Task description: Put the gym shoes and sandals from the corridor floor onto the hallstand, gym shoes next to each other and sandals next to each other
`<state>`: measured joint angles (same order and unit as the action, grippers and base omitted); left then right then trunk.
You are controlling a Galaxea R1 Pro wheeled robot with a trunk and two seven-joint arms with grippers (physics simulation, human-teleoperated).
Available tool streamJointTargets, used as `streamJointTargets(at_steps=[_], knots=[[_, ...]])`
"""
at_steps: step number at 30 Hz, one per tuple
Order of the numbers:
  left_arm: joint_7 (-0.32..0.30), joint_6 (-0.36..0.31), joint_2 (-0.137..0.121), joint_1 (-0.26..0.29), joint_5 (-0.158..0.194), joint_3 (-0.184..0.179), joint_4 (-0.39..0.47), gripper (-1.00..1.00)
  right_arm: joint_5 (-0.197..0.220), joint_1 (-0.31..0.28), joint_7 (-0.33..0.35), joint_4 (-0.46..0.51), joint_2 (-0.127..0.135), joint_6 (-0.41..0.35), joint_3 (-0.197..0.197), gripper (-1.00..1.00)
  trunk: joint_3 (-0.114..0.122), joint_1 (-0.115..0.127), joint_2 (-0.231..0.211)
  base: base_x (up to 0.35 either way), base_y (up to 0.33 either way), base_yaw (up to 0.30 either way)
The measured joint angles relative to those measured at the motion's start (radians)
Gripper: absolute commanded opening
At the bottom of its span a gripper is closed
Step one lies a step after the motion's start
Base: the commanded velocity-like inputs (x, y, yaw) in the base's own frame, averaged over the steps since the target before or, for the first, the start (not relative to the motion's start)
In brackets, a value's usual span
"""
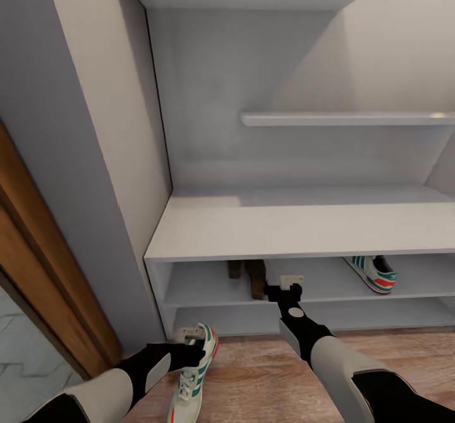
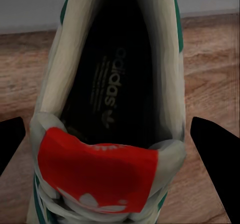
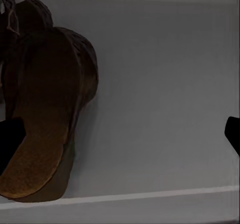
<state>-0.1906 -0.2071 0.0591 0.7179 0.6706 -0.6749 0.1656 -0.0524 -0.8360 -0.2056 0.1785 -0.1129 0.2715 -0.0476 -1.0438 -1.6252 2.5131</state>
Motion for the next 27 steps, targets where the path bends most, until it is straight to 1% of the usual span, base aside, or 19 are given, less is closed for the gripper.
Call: streamJointTargets(at_steps=[11, 13, 17, 22, 27], knots=[[0.0, 0.0, 0.001, 0.0, 0.0, 0.0, 0.0, -1.0, -0.001, 0.015, 0.0, -0.009, 0.003, 0.0, 0.0, 1.0, 0.0, 0.0, 0.0, -0.001, -0.327, 0.0], [0.0, 0.0, 0.001, 0.0, 0.0, 0.0, 0.0, -1.0, -0.001, 0.019, -0.001, -0.015, 0.008, 0.0, 0.0, 1.0, 0.0, 0.0, 0.0, 0.0, -0.345, 0.0], [0.0, 0.0, 0.005, 0.0, 0.0, 0.0, 0.0, -1.0, -0.001, 0.025, -0.001, -0.043, 0.038, 0.0, 0.001, 1.0, 0.0, 0.0, 0.0, 0.0, -0.307, 0.0], [0.0, 0.0, 0.011, 0.0, 0.0, 0.001, 0.0, -1.0, -0.001, 0.03, -0.001, -0.103, 0.078, 0.0, 0.0, 1.0, 0.0, 0.0, 0.0, 0.0, -0.134, 0.0], [0.001, 0.0, 0.013, 0.0, 0.0, 0.001, -0.001, -1.0, -0.001, 0.037, -0.001, -0.135, 0.096, 0.0, -0.001, 1.0, 0.0, 0.0, 0.0, -0.027, -0.045, 0.0]])
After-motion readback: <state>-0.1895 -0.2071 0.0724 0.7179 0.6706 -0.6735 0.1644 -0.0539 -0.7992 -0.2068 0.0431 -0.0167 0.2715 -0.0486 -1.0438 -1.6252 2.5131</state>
